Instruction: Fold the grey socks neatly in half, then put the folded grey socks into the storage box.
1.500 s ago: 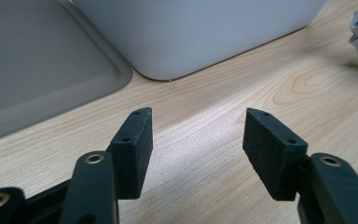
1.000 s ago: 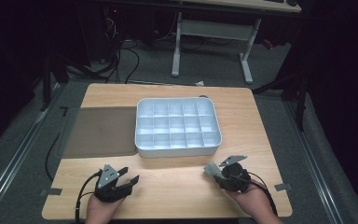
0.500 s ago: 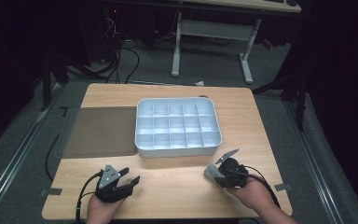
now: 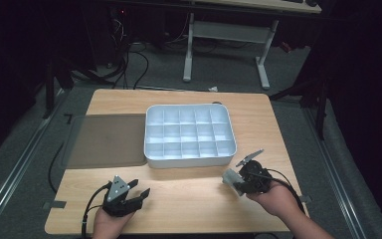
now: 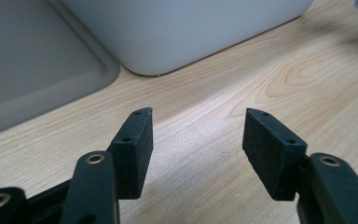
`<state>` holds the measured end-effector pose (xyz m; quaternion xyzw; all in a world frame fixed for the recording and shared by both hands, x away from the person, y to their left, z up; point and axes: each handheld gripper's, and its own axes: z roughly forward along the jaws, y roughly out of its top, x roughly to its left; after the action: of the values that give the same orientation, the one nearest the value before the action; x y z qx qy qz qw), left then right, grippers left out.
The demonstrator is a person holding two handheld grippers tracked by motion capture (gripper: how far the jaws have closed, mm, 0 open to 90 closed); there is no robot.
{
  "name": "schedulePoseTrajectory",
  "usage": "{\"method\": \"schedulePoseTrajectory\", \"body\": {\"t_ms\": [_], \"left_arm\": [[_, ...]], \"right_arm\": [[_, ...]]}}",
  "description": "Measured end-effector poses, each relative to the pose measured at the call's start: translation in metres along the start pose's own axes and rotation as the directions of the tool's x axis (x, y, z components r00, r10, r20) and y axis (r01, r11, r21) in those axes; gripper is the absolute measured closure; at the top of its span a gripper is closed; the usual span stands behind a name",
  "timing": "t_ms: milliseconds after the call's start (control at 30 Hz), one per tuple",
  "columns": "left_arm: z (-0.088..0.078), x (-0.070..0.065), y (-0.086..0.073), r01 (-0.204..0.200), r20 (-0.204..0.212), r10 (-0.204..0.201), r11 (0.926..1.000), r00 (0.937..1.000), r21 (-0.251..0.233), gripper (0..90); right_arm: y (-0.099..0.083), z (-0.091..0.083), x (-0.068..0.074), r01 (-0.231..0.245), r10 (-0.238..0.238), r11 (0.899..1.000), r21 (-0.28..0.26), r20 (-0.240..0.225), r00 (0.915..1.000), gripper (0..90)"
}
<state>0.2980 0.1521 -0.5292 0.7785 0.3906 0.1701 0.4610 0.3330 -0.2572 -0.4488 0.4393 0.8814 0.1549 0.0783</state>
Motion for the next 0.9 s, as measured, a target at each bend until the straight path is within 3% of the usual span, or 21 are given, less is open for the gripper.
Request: {"method": "schedulePoseTrajectory", "body": {"t_ms": [400,667,900], "left_arm": [[0.001,0.0,0.0,0.007,0.003,-0.007,1.0,1.0,-0.001,43.3],[0.0,0.0,0.0,0.004,0.006,-0.004,1.0,1.0,-0.003,43.3],[0.001,-0.001,0.0,0.002,0.01,-0.002,1.0,1.0,-0.003,43.3]], "right_arm": [[0.015,-0.027,-0.009,-0.03,0.029,0.999,-0.04,-0.01,0.9995,70.5],[0.037,-0.051,-0.018,-0.055,0.053,0.996,-0.074,-0.022,0.9983,70.4],[0.059,-0.052,-0.026,-0.066,0.065,0.996,-0.055,-0.014,0.9978,70.5]]}}
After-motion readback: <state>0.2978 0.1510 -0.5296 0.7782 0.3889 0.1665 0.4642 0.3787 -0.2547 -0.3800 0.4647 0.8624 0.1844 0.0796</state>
